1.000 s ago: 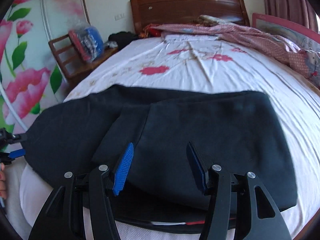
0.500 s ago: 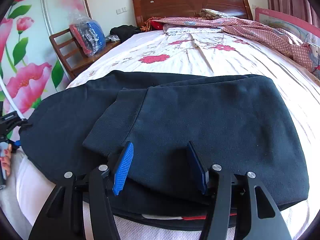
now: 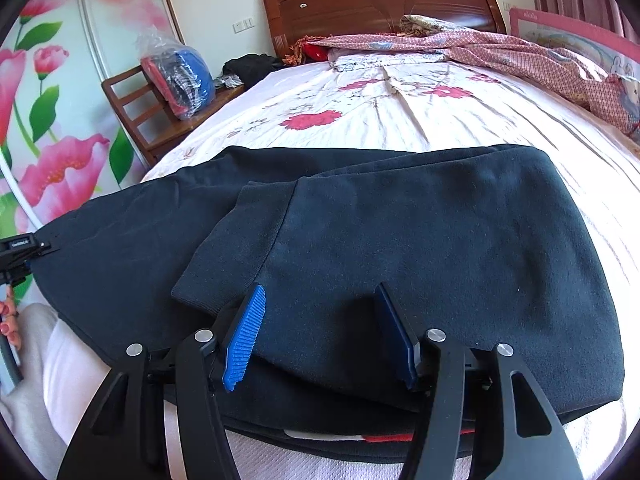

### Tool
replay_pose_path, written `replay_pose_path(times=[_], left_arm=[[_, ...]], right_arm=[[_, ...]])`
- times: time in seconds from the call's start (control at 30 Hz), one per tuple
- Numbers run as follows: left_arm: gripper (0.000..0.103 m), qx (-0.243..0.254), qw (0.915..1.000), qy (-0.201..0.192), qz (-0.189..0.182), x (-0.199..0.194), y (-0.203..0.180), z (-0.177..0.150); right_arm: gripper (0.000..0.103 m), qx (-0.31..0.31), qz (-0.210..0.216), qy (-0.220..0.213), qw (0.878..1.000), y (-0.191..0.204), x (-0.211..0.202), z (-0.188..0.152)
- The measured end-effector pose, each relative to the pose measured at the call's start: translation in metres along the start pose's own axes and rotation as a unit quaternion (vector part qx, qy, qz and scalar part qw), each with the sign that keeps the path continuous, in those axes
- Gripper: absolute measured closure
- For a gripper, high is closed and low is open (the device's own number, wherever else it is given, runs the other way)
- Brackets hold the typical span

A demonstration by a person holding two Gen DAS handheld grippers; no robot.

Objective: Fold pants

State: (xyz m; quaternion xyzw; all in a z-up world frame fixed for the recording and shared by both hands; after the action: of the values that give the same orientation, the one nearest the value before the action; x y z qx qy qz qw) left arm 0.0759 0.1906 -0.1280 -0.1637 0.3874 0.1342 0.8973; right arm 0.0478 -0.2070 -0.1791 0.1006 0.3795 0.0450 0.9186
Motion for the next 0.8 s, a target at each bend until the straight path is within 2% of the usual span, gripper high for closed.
replay_pose_path(times=[0.2, 0.27, 0.33, 0.43, 0.5, 0.53, 0.67, 0.73, 0.8], left_arm=[[0.077, 0.05, 0.997, -0.06, 0.001, -0.029, -0.019, 0.018], [0.077, 0.057, 0.996, -0.068, -0.01, -0.032, -0.025, 0.023], [0.078, 0.046, 0.9956, -0.074, -0.035, -0.036, -0.029, 0.027], [0.078, 0.032, 0.9953, -0.078, -0.047, -0.042, -0.037, 0.031], [0.079, 0.044, 0.9923, -0.096, -0.065, -0.052, -0.055, 0.033], [0.079, 0.058, 0.9897, -0.107, -0.076, -0.059, -0.066, 0.034], [0.08, 0.125, 0.9697, -0.153, -0.143, -0.094, -0.128, 0.036], [0.08, 0.159, 0.9552, -0.168, -0.185, -0.111, -0.165, 0.032], [0.08, 0.189, 0.9405, -0.172, -0.224, -0.123, -0.203, 0.024]], right_arm=[[0.046, 0.018, 0.012, 0.0, 1.0, -0.004, -0.002, 0.0], [0.046, 0.024, 0.016, 0.0, 1.0, -0.005, -0.003, 0.0], [0.046, 0.028, 0.019, 0.001, 0.999, -0.005, -0.002, 0.001], [0.046, 0.04, 0.026, 0.003, 0.999, -0.006, -0.003, 0.002], [0.046, 0.06, 0.037, 0.003, 0.997, -0.01, -0.006, 0.003], [0.046, 0.069, 0.042, 0.003, 0.997, -0.012, -0.007, 0.004], [0.046, 0.104, 0.058, -0.016, 0.993, -0.022, -0.021, 0.01], [0.035, 0.125, 0.056, -0.042, 0.99, -0.033, -0.035, 0.016], [0.034, 0.149, 0.047, -0.067, 0.986, -0.046, -0.047, 0.02]])
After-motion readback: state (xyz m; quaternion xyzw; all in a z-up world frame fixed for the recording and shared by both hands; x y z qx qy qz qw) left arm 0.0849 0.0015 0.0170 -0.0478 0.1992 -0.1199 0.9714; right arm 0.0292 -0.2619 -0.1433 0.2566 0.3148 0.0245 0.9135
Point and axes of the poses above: each gripper's, at about its wrist camera, not at the fingertips, and x roughly the way its jaws point, y to its left, z to its top, the point moved 7 cm from there along x, roughly the way its jaws point
